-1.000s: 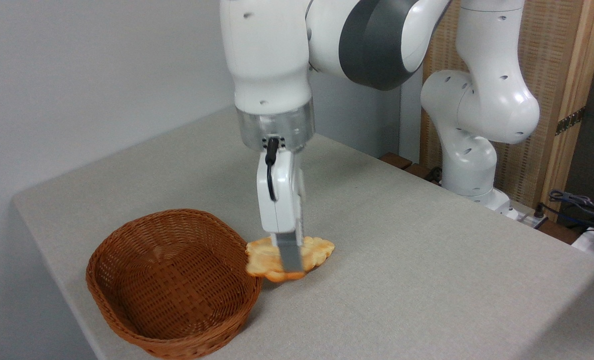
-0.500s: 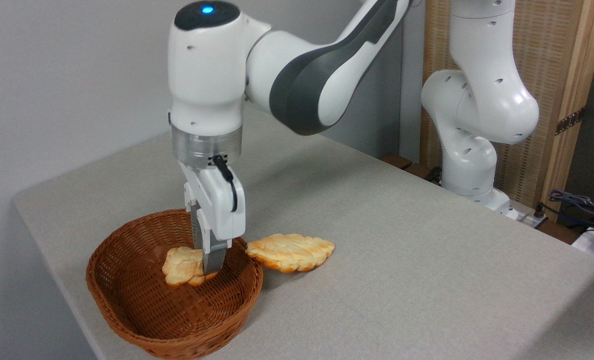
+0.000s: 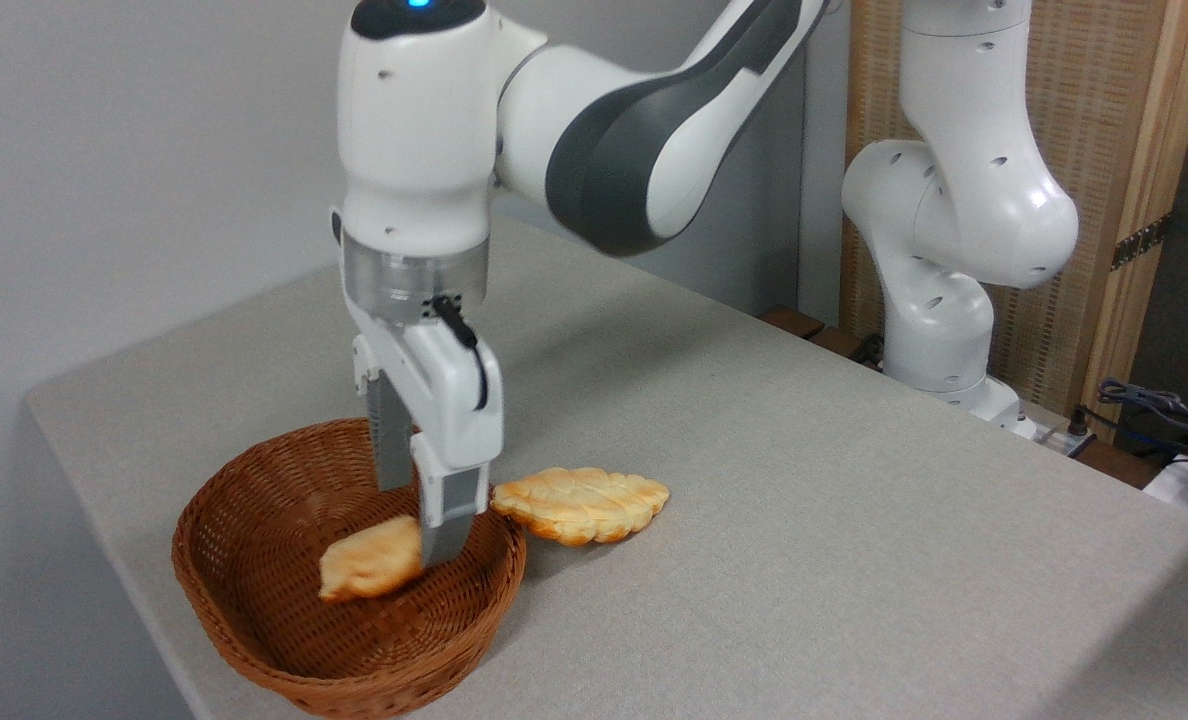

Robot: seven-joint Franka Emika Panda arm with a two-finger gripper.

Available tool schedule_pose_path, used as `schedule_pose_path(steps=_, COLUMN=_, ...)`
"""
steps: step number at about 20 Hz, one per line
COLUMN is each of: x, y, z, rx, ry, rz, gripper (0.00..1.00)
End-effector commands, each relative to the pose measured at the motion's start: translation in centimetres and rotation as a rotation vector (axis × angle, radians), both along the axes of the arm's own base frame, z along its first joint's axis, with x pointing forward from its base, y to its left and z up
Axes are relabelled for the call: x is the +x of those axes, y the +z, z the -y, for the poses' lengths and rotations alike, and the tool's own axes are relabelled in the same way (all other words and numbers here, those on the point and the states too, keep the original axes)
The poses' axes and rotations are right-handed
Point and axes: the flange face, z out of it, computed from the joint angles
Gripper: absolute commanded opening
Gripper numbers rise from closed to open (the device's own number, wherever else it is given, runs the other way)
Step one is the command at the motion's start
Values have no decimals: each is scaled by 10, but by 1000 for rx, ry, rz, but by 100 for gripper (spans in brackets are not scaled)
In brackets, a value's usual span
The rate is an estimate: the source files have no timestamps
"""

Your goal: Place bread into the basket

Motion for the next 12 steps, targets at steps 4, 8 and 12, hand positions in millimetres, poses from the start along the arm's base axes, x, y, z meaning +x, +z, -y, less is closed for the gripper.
schedule_pose_path(steps=4, x=-41, y=77, z=-38, rx=31, ry=103, rz=-99, gripper=100)
schedule_pose_path(steps=8, x=-43, y=78, z=13, rx=193, ry=144, rz=-117, gripper=100)
schedule_pose_path(steps=12, x=-42, y=73, z=24, rx=192, ry=113, rz=-128, gripper=100)
